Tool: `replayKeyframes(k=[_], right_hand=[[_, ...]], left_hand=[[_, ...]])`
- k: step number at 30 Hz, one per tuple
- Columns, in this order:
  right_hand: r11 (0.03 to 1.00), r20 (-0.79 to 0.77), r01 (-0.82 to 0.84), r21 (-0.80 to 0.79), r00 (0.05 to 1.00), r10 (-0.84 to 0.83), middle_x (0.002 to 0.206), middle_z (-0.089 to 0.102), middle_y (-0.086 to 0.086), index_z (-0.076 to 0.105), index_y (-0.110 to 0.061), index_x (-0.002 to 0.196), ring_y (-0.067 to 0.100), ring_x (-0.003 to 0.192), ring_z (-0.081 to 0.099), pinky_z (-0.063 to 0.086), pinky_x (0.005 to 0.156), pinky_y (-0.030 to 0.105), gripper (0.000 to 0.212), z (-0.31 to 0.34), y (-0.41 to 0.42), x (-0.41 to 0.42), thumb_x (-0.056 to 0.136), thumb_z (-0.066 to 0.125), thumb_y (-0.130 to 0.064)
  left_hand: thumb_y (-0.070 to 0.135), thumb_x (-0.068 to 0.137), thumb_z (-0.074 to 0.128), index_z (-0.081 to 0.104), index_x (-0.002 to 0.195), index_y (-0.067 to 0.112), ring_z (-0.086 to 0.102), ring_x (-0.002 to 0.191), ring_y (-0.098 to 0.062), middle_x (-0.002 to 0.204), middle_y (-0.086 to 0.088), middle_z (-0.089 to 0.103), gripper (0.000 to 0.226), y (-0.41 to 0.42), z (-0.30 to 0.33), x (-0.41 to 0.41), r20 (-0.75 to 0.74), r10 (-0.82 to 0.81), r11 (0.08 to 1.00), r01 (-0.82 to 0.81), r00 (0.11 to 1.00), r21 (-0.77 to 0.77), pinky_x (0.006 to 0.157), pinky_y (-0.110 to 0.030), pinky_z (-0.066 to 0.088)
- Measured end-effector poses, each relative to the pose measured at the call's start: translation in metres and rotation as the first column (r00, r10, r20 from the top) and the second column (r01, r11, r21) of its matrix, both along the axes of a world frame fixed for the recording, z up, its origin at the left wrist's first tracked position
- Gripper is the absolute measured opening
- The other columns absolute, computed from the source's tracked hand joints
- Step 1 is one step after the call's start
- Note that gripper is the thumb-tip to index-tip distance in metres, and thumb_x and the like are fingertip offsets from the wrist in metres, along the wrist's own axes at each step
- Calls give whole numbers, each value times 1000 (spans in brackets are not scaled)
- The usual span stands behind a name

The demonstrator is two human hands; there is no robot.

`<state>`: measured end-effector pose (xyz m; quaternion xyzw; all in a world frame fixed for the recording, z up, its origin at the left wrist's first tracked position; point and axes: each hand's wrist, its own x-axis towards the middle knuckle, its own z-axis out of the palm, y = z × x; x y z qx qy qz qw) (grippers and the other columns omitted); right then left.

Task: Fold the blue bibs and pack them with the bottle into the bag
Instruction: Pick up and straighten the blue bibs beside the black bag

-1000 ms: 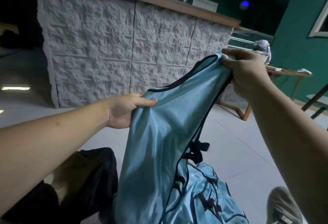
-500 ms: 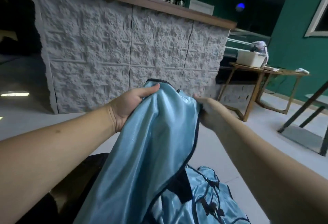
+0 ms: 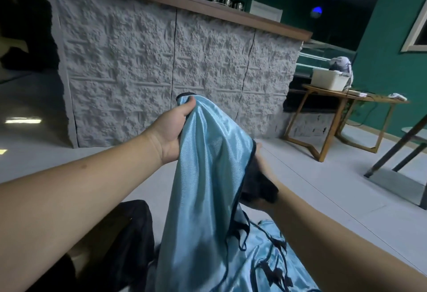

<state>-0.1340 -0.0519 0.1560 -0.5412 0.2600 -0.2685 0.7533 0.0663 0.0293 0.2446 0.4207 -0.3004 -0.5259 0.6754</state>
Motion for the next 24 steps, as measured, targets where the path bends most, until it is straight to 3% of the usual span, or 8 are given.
replayKeyframes(k=[1, 4, 6, 9, 12, 17, 21, 24], right_hand=[[996, 55, -31, 83, 998, 26, 95, 63, 33, 64, 8, 101, 22, 65, 52, 44, 72, 27, 112, 2, -2, -1, 70, 47, -98], [984, 60, -48, 171, 997, 39, 65, 62, 14, 68, -4, 67, 23, 58, 58, 49, 69, 30, 105, 23, -10, 3, 72, 23, -99], [991, -3, -130, 25, 992, 130, 76, 69, 13, 77, -7, 78, 29, 76, 64, 48, 82, 40, 91, 39, -4, 1, 74, 43, -92], [937, -291, -181, -300, 953, 91, 77, 62, 19, 76, -15, 71, 39, 78, 49, 41, 63, 42, 24, 50, -1, 6, 77, 85, -37], [906, -387, -123, -404, 921, -47, 90, 72, 32, 74, 1, 83, 45, 76, 66, 59, 67, 52, 3, 66, 1, 12, 85, 77, 1], [968, -181, 32, -250, 980, -79, 94, 69, 25, 65, 7, 104, 34, 81, 71, 60, 73, 38, 9, 78, -9, 8, 95, 63, 5], [981, -228, 106, -159, 963, -141, 92, 56, 22, 61, 0, 96, 36, 79, 56, 49, 76, 41, 10, 82, -20, 4, 89, 69, -3], [987, -373, 75, -140, 919, -123, 85, 50, 19, 60, -5, 89, 32, 77, 54, 48, 72, 37, 26, 88, -30, -3, 76, 82, -9]], left_hand=[[47, 105, 49, 68, 123, 1, 76, 84, -30, 100, -17, 75, 53, -2, -1, 2, 2, 26, 1000, -26, 1000, 16, 70, -44, 64], [46, 105, 52, 68, 110, 5, 75, 69, -27, 81, -13, 76, 45, -7, -3, 7, 29, 147, 986, -149, 989, 81, 61, -40, 62], [45, 102, 59, 69, 110, 7, 74, 68, -27, 81, -11, 74, 40, -11, -5, 14, 42, 216, 968, -220, 975, 117, 65, -41, 61], [45, 100, 62, 69, 110, 9, 74, 72, -29, 91, -13, 74, 38, -13, -6, 22, 64, 212, 967, -219, 975, 133, 63, -42, 62], [48, 101, 59, 72, 108, 9, 76, 76, -27, 98, -13, 77, 42, -14, -6, 25, 93, 174, 975, -185, 980, 122, 69, -40, 61], [42, 92, 69, 67, 133, 11, 66, 122, -34, 134, -19, 67, 52, 0, -20, 32, 263, -282, 959, 261, 923, 113, 105, -49, 49], [-1, 81, 70, 71, 127, 8, 70, 113, -32, 131, -20, 68, 47, 5, -32, 33, 365, -405, 914, 361, 839, 185, 93, -41, 59], [-12, 88, 62, 67, 127, -1, 71, 106, -33, 125, -23, 70, 41, 2, -29, 31, 383, -368, 926, 299, 847, 229, 90, -41, 61]])
